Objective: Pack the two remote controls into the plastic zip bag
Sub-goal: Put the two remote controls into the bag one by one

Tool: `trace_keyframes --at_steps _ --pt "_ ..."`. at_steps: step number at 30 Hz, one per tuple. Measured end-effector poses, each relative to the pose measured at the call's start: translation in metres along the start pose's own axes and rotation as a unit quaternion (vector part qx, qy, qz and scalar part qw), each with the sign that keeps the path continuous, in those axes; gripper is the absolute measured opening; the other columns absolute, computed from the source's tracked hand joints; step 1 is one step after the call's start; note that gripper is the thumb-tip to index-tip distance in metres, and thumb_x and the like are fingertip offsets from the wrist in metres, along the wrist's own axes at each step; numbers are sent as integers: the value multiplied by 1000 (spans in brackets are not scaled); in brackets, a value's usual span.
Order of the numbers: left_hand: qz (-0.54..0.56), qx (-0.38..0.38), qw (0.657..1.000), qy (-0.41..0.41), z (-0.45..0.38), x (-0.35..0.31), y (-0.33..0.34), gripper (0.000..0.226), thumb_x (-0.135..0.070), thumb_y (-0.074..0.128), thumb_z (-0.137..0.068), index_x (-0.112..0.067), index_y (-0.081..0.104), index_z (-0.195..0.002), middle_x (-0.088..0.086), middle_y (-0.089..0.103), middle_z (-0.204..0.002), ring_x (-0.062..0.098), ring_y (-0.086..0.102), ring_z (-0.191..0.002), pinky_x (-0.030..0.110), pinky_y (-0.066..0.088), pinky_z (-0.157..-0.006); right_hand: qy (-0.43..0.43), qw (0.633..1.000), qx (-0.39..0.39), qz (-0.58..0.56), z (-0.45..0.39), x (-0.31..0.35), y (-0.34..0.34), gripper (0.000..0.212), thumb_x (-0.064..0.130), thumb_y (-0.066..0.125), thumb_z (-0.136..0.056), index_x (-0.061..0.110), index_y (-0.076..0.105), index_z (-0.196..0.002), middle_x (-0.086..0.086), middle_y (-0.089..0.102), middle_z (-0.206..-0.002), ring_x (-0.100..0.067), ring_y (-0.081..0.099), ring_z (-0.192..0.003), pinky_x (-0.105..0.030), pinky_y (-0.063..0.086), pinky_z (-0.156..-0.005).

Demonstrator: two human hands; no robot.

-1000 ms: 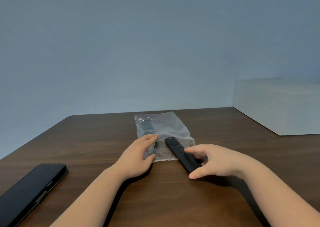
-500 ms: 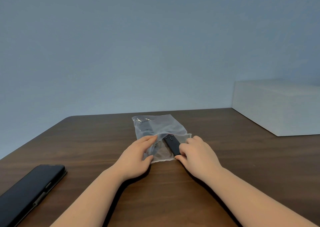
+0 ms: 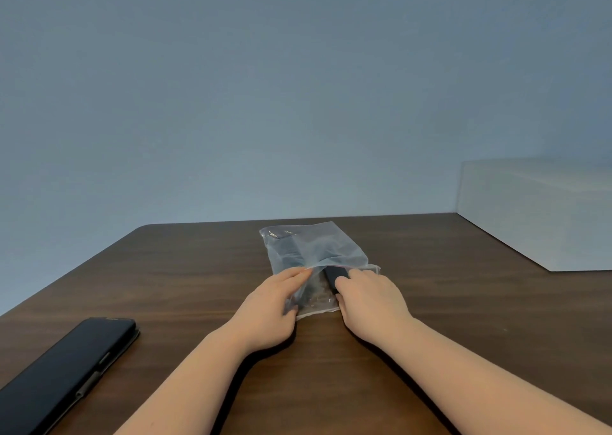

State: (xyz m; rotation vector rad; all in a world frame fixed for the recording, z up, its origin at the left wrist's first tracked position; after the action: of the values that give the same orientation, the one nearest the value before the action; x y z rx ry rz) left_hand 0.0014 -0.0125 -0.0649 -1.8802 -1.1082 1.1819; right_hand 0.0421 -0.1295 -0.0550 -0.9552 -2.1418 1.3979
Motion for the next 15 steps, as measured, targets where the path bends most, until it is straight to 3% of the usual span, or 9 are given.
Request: trace_keyframes --at_steps 7,10,15 --pt "-4 6 1000 -8 -1 2 1 68 1 43 -80 -28 30 -140 -11 35 -147 9 33 -133 22 28 -109 31 999 4 -33 -4 -8 7 18 17 43 -94 11 57 -102 -8 59 -110 -28 56 -100 -32 36 -69" --pt "2 9 1000 -13 0 2 0 71 3 41 -77 -28 31 -139 -13 37 -144 10 43 -120 27 37 -105 47 998 30 -22 -5 -10 10 18 12 41 -92 9 57 -100 -10 58 -109 -29 55 -100 -33 35 -69" --pt "-2 18 1000 -11 1 -3 -1 74 5 39 -74 -33 34 -137 -17 39 -141 8 41 -114 20 33 -100 80 994 78 6 -14 -17 22 27 7 37 -88 9 56 -107 -12 61 -114 -32 56 -102 -36 37 -71"
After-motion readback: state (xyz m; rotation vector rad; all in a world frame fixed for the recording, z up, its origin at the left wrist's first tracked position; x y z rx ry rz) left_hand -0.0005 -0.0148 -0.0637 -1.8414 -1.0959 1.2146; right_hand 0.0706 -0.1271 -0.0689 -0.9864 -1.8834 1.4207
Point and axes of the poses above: each hand's wrist, its own z-axis away from the middle knuckle, its own y-axis out of the palm, x = y × z, the point moved 8 cm from there along -z, towards the middle knuckle
